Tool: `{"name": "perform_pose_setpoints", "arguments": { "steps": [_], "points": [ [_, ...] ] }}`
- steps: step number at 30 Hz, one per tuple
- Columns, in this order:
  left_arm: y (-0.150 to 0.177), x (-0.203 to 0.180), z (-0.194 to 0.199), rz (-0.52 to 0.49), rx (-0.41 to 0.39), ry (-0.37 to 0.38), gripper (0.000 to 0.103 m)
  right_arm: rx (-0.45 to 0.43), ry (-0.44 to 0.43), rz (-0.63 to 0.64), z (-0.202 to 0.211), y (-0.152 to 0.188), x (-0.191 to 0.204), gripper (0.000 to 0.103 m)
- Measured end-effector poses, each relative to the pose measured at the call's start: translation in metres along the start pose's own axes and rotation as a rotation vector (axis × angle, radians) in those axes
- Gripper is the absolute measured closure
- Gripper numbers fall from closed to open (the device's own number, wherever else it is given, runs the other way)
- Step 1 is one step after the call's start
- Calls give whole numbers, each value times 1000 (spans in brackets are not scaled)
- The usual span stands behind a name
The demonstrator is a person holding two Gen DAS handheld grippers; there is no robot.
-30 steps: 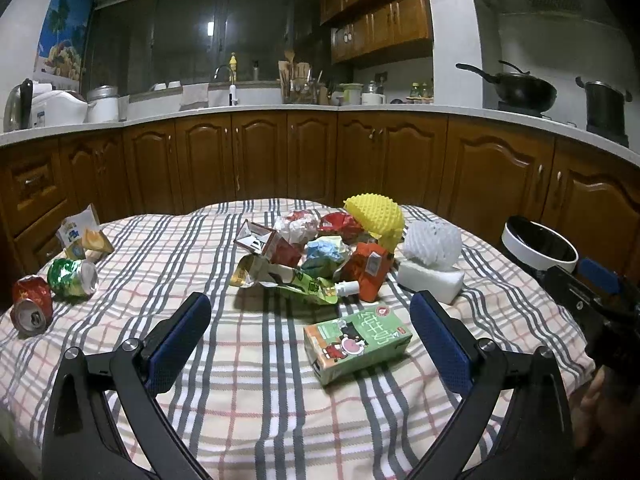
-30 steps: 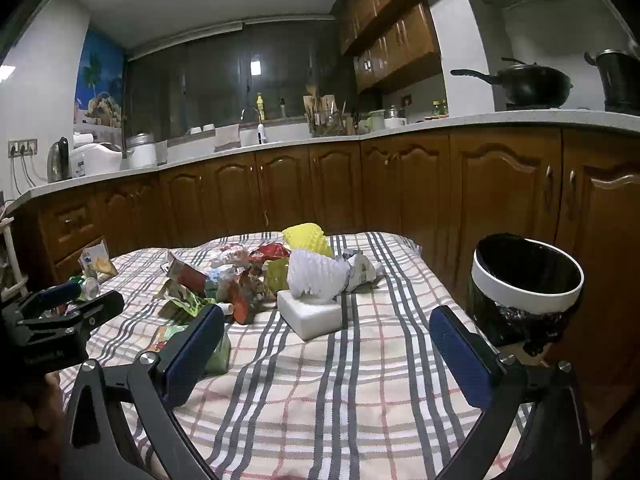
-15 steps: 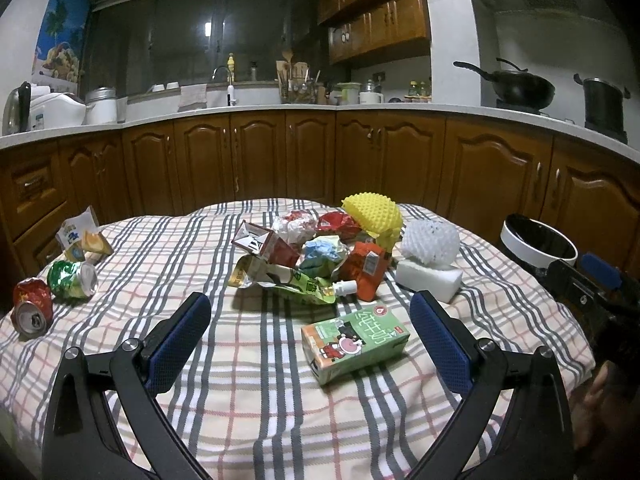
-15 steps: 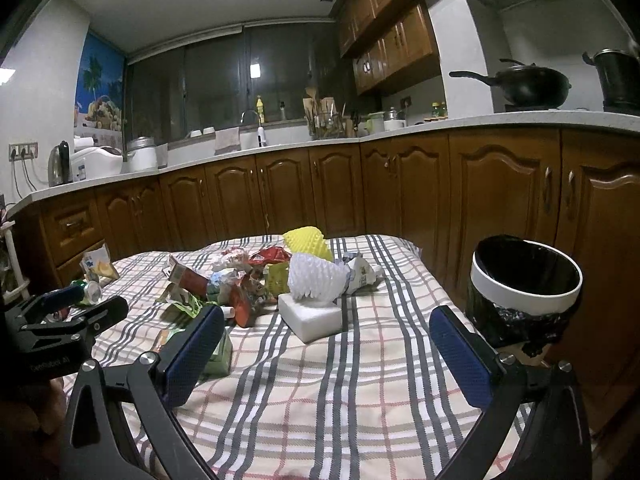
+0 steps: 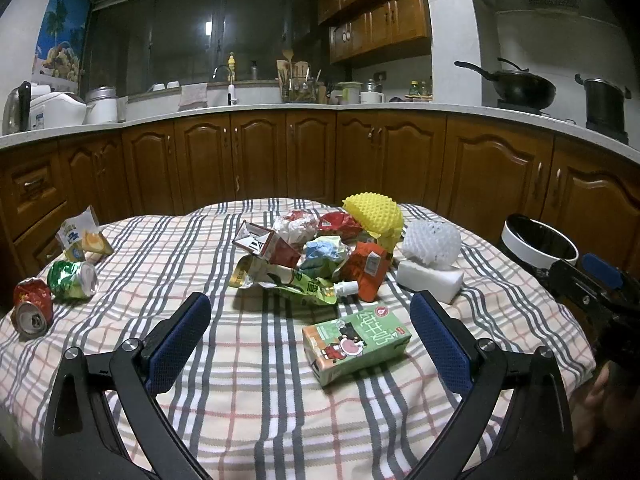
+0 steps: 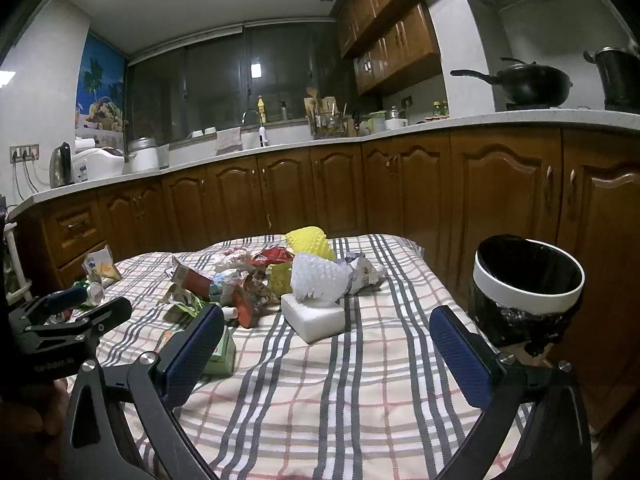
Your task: Collect trash
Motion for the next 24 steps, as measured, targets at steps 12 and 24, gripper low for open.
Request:
{"name": "perform_pose_setpoints", "arguments": {
  "steps": [12, 24],
  "points": [
    [1, 1, -4, -3, 11, 2, 1, 3, -1, -2, 0, 1, 1, 0],
    [1, 5, -24, 7, 60, 20, 1, 45, -31, -33, -13, -2, 3, 0]
  ]
}}
Point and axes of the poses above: each gripper's, at about its wrist camera, not at the fingertips, and z roughly against the way its jaws point, x to its left, y to its underside, the point moved 6 cm from there along -z, roughly the way its jaws point, and after that the axes turned 7 degrees about -z, right-handed, at the moved point
